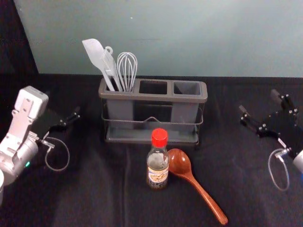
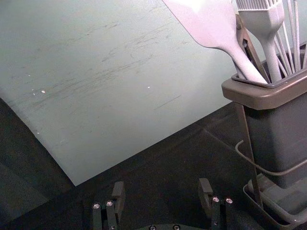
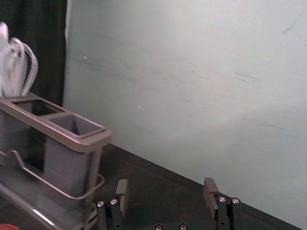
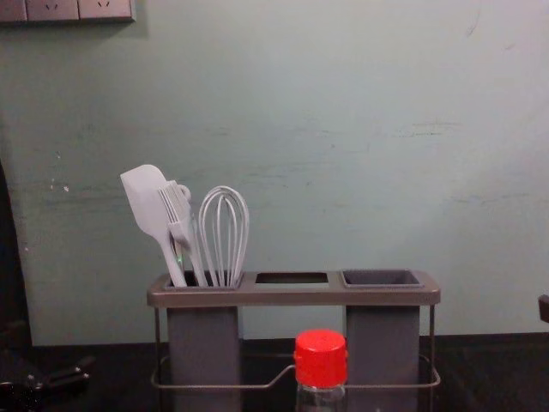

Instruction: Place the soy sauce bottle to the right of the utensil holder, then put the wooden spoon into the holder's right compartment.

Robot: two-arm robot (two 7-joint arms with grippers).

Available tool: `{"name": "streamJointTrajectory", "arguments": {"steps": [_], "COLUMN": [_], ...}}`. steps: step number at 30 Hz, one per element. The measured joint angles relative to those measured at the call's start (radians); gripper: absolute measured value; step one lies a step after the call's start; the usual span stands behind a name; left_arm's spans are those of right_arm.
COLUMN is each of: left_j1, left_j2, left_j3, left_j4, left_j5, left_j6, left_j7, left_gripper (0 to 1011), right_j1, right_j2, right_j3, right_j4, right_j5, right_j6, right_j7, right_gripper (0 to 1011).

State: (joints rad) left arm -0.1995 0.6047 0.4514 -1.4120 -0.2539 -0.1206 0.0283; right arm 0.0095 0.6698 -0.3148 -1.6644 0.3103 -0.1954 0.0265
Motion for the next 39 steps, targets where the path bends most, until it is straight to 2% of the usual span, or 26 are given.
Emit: {"name": "streamJointTrajectory", "arguments": {"steps": [11,18,24,27,31,33,39], "left_j1": [0.0,0.0,0.0,0.0,0.0,0.0,0.0], "left_j2": [0.0,0.0,0.0,0.0,0.0,0.0,0.0], "left_j3": [0.0,0.0,0.0,0.0,0.0,0.0,0.0], "left_j4": [0.0,0.0,0.0,0.0,0.0,0.0,0.0], "left_j5": [0.0,0.0,0.0,0.0,0.0,0.0,0.0], "left_j6": [0.0,0.0,0.0,0.0,0.0,0.0,0.0], "left_j7": [0.0,0.0,0.0,0.0,0.0,0.0,0.0], "left_gripper": [1005,1005,1005,1005,1005,1005,1005], "right_j1": [-0.105,-0.172,-0.195,-0.182,-0.15,-0.109,-0.028], "right_j2": [0.026,0.052,0.066,0.069,0.059,0.043,0.013], "right_j3": [0.061,0.083,0.083,0.062,0.035,0.007,-0.047], "right_j4": [-0.098,-0.162,-0.19,-0.191,-0.176,-0.157,-0.118], "right_j5": [0.079,0.166,0.228,0.262,0.281,0.292,0.286], "right_j6": [-0.018,-0.019,-0.019,-0.005,0.021,0.051,0.115], "right_j7": [0.067,0.172,0.267,0.343,0.401,0.452,0.522], "right_gripper": [1002,1003,1002,1003,1003,1002,1003]}}
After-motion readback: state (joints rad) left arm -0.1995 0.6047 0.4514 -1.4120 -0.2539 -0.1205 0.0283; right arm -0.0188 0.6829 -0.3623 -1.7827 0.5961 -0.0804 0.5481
